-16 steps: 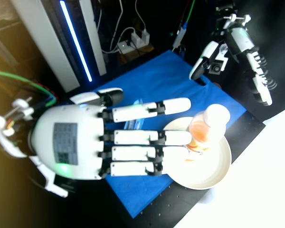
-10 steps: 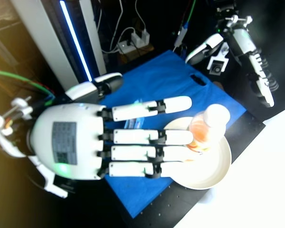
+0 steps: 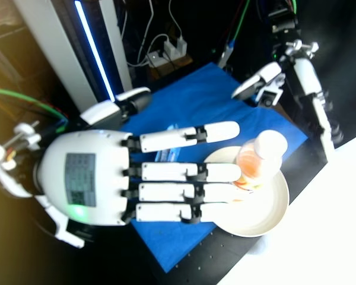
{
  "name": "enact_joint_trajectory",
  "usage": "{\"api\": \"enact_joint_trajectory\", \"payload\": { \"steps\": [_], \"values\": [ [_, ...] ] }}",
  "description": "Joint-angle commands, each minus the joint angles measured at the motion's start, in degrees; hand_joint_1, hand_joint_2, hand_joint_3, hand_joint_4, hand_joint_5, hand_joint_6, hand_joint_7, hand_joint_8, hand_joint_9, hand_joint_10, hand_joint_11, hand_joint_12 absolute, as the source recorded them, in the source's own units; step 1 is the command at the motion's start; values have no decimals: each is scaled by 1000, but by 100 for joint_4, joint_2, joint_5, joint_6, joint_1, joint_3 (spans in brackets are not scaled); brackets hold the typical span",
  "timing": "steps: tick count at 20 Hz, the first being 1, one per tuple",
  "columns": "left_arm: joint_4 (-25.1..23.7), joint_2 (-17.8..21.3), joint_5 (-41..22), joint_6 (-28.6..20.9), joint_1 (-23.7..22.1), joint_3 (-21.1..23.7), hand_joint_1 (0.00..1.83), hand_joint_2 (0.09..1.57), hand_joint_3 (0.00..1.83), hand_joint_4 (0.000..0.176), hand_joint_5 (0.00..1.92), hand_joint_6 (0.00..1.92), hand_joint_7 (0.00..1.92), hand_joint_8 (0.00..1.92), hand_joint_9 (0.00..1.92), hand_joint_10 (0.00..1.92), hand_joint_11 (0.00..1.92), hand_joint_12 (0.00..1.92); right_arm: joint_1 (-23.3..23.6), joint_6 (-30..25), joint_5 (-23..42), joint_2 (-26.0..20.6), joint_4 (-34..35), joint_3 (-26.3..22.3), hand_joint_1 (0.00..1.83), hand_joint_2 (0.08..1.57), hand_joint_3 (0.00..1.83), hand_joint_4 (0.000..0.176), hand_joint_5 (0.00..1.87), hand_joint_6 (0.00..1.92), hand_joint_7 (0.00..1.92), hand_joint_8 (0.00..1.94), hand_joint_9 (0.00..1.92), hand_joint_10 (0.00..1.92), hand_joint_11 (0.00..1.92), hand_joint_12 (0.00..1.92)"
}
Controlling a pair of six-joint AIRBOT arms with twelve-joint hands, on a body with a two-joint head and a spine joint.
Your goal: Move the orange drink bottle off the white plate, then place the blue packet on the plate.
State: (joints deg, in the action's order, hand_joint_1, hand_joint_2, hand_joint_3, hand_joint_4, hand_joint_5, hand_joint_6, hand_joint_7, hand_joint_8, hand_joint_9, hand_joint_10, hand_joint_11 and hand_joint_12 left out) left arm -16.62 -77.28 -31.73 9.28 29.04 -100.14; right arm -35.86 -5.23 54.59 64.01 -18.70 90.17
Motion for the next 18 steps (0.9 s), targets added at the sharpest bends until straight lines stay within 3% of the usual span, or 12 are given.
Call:
{"api": "enact_joint_trajectory", "payload": {
  "steps": [1,2,3,5,10,11,13,15,18],
  "values": [
    [81,-50,-380,-142,-109,-89,515,643,0,105,0,0,103,5,129,10,67,30,108,-50,625,-23,306,-5,517,656,1,176,0,0,0,0,0,0,0,0],
    [-3,-121,-294,-194,-161,-172,541,620,0,127,0,0,108,5,144,14,67,30,128,-50,629,-36,289,-11,547,648,0,176,0,0,0,0,0,0,0,0],
    [-69,-182,-196,-208,-217,-236,564,615,0,128,0,0,106,3,143,11,57,26,160,-50,630,-46,258,-25,548,646,0,176,0,0,0,0,0,0,0,0],
    [-196,-253,-36,-248,-312,-320,620,620,0,93,0,0,105,2,141,8,47,22,230,-50,630,-60,181,-60,553,631,0,176,0,0,0,0,0,0,0,0],
    [-362,-422,221,-417,-418,-580,681,670,14,75,0,0,90,7,119,8,50,25,323,-50,631,-90,63,-136,543,669,11,176,0,0,0,0,0,0,0,0],
    [-362,-440,266,-417,-437,-602,680,670,12,84,0,0,95,8,127,10,51,26,344,-50,631,-94,48,-151,539,675,12,176,0,0,0,0,0,0,10,4],
    [-362,-512,323,-463,-449,-682,683,663,5,67,0,0,107,10,139,11,18,13,359,-50,631,-95,21,-165,494,680,10,176,0,0,0,0,0,0,14,6],
    [-444,-642,353,-673,-451,-832,691,684,12,98,0,0,121,11,155,14,18,10,359,-50,631,-94,14,-168,499,691,9,176,0,0,0,0,0,0,17,8],
    [-540,-809,346,-923,-450,-984,678,689,7,95,0,0,135,11,184,19,45,22,360,-50,631,-94,2,-179,473,707,10,176,0,0,0,0,0,0,28,13]
  ]
}}
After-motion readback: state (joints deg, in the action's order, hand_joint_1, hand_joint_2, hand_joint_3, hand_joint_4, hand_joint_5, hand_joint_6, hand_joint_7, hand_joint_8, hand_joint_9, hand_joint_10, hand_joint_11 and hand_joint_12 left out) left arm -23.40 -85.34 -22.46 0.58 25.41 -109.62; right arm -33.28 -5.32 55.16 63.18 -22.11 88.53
